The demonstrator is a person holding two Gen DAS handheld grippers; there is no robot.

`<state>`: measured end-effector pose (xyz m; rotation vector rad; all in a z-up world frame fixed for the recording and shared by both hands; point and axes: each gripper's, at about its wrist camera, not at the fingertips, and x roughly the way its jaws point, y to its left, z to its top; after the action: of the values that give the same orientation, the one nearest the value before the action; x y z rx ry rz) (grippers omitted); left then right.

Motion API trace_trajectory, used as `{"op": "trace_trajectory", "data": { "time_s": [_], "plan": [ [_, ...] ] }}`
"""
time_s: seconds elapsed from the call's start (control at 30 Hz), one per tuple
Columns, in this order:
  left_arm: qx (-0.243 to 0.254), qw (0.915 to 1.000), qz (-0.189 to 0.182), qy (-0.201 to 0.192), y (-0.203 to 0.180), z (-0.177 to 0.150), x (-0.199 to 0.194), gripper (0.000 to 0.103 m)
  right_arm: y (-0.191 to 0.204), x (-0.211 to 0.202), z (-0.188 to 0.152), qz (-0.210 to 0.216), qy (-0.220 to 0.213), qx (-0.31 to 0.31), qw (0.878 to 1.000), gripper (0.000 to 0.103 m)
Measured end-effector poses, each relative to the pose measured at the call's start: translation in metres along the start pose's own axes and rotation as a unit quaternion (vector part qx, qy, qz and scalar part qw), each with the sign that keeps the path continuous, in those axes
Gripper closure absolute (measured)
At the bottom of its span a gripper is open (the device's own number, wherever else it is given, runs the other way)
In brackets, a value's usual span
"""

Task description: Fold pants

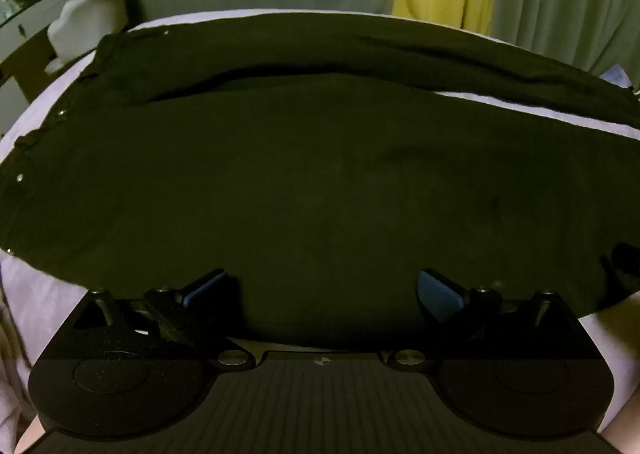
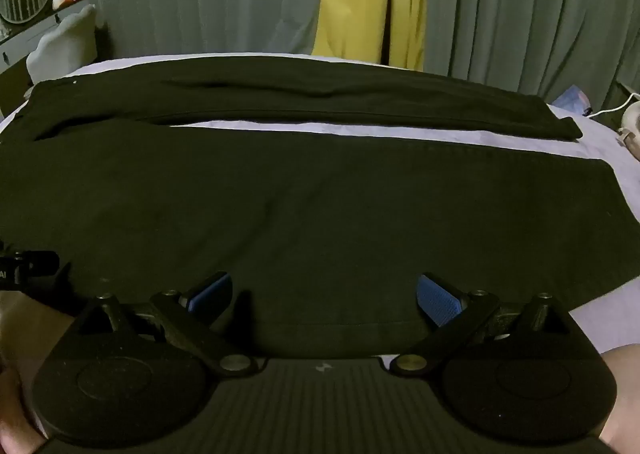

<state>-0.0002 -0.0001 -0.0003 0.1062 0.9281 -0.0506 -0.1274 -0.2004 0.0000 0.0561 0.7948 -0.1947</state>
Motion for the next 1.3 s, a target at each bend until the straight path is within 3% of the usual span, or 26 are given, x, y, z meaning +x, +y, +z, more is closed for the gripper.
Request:
{"op": "trace_trajectory", "data": {
  "time_s": [1.3],
  "plan": [
    [0.002,1.0000,0.001,0.004,-0.0010,0.0003,0.0014,0.000,-0.0035,-0.0003,-0.0003,0.004,0.001,0.004,1.000,0.004]
  ]
}}
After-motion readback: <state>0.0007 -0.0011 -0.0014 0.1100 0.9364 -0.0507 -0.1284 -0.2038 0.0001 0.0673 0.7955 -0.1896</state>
